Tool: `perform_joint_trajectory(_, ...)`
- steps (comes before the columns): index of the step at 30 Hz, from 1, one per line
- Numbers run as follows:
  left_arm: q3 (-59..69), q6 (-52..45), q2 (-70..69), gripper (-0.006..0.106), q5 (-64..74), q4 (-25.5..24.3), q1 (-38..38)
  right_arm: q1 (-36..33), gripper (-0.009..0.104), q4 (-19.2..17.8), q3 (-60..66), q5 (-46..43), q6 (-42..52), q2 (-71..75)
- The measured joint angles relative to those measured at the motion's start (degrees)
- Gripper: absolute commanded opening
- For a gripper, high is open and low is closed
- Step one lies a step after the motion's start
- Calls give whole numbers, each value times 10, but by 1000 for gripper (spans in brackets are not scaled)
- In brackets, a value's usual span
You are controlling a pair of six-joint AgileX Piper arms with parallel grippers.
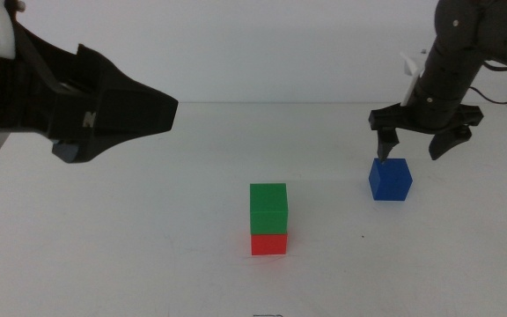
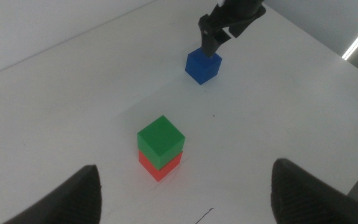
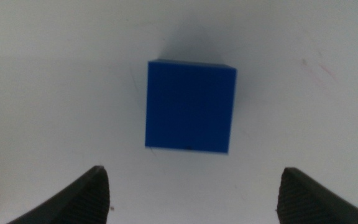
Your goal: Stack red cubes first, then green, then blue cubes in a specific spot.
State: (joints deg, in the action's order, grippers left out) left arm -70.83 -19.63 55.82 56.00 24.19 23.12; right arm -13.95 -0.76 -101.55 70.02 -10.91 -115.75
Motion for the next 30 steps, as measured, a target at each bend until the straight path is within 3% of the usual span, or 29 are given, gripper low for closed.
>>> perform_joint_trajectory(30,0,0,0,94,0,0,0,-1,78,-6,-14,-55,-28,-87)
